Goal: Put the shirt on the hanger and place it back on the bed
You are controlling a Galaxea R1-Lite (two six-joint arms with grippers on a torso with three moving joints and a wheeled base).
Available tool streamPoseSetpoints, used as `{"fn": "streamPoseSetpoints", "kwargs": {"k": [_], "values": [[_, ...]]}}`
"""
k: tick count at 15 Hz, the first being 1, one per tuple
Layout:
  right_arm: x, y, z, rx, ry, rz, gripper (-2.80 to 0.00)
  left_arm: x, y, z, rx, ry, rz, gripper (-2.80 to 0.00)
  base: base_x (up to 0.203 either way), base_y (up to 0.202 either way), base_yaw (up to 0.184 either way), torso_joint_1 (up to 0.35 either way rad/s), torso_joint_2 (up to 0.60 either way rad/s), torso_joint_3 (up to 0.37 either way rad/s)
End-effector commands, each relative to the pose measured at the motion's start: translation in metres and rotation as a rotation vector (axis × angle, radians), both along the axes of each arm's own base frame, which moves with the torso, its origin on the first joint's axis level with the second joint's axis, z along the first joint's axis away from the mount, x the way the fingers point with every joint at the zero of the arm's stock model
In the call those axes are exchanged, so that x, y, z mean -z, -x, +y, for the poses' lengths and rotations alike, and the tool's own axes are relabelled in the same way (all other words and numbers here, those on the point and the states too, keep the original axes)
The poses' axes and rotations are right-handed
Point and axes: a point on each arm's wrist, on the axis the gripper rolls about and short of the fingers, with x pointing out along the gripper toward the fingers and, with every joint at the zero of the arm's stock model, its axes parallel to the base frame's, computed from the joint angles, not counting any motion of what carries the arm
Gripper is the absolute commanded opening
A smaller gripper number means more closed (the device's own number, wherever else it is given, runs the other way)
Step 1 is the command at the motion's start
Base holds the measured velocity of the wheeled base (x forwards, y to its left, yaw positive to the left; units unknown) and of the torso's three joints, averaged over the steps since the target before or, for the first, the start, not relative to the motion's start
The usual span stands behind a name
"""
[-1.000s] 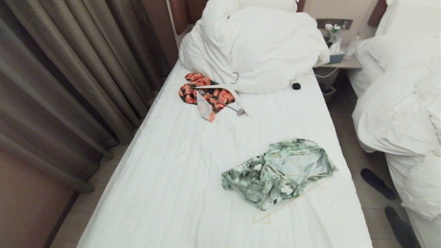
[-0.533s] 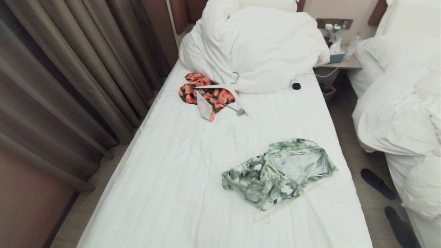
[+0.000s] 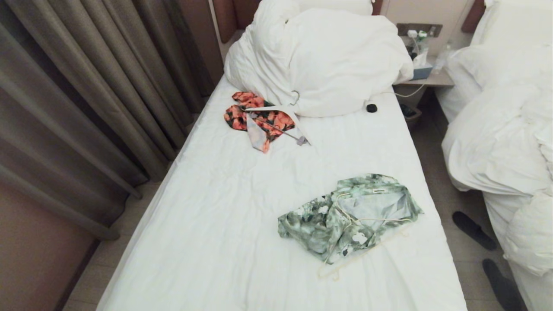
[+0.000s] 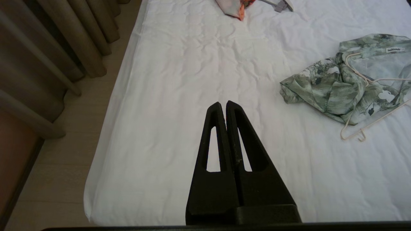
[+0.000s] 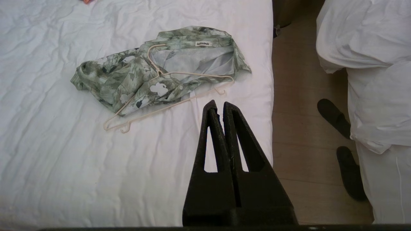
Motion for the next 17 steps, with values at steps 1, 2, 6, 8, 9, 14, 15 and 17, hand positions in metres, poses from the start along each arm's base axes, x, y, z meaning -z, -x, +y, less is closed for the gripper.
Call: {"fn": "streamPoseSetpoints", "kwargs": {"k": [1,2,6,8,9,14,15,17], "values": [[0.0,-0.0002,0.0,-0.001,0.001,0.003,-2.8,0.0,-0.0001,0.0,0.0,0.0,0.001,-2.8,0.0,0.0,0.0,0.0,0.0,0.0],[0.0,-0.0002,0.0,-0.001,0.001,0.003,-2.8,0.0,-0.0002,0.0,0.0,0.0,0.002,-2.8,0.0,0.0,0.0,0.0,0.0,0.0],[0.0,-0.0002,0.0,-0.001,-0.001,0.003,-2.8,0.0,-0.0002,0.0,0.0,0.0,0.002,-2.8,0.0,0.0,0.0,0.0,0.0,0.0],[0.0,-0.0002,0.0,-0.001,0.002,0.003,-2.8,0.0,-0.0001,0.0,0.0,0.0,0.001,-2.8,0.0,0.0,0.0,0.0,0.0,0.0],[0.0,-0.0002,0.0,-0.001,0.002,0.003,-2.8,0.0,-0.0002,0.0,0.0,0.0,0.002,-2.8,0.0,0.0,0.0,0.0,0.0,0.0],[0.0,-0.0002,0.0,-0.001,0.002,0.003,-2.8,0.0,-0.0002,0.0,0.0,0.0,0.002,-2.8,0.0,0.0,0.0,0.0,0.0,0.0],[0.0,-0.0002,0.0,-0.001,0.001,0.003,-2.8,0.0,-0.0001,0.0,0.0,0.0,0.001,-2.8,0.0,0.0,0.0,0.0,0.0,0.0],[0.0,-0.0002,0.0,0.001,-0.001,0.003,-2.8,0.0,-0.0002,0.0,0.0,0.0,0.002,-2.8,0.0,0.0,0.0,0.0,0.0,0.0]]}}
